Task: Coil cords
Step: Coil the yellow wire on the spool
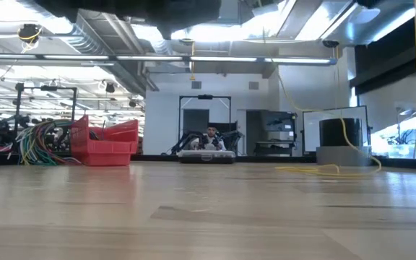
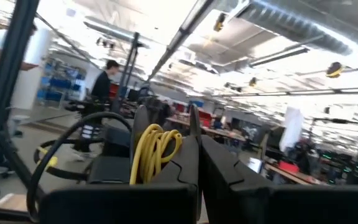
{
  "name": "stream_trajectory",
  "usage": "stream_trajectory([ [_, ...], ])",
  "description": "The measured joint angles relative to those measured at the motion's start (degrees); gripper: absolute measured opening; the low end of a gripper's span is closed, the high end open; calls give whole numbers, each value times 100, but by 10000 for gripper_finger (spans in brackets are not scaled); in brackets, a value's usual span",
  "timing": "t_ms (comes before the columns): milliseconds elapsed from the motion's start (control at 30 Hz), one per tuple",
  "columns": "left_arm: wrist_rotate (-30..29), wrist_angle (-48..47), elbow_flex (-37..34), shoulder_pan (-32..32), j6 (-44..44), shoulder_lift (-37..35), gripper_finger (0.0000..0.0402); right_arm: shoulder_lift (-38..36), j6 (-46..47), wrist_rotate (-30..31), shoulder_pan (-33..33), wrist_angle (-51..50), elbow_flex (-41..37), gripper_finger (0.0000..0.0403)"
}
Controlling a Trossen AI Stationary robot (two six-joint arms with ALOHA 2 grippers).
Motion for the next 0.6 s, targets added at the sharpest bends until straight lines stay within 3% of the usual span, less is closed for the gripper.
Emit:
stream_trajectory([
  [233, 10, 710, 79, 0, 103, 646, 131, 635, 130, -249, 4, 2, 439, 5],
  [600, 6, 1745, 133, 59, 151, 1315, 131, 678, 295, -251, 9, -96, 450, 5],
])
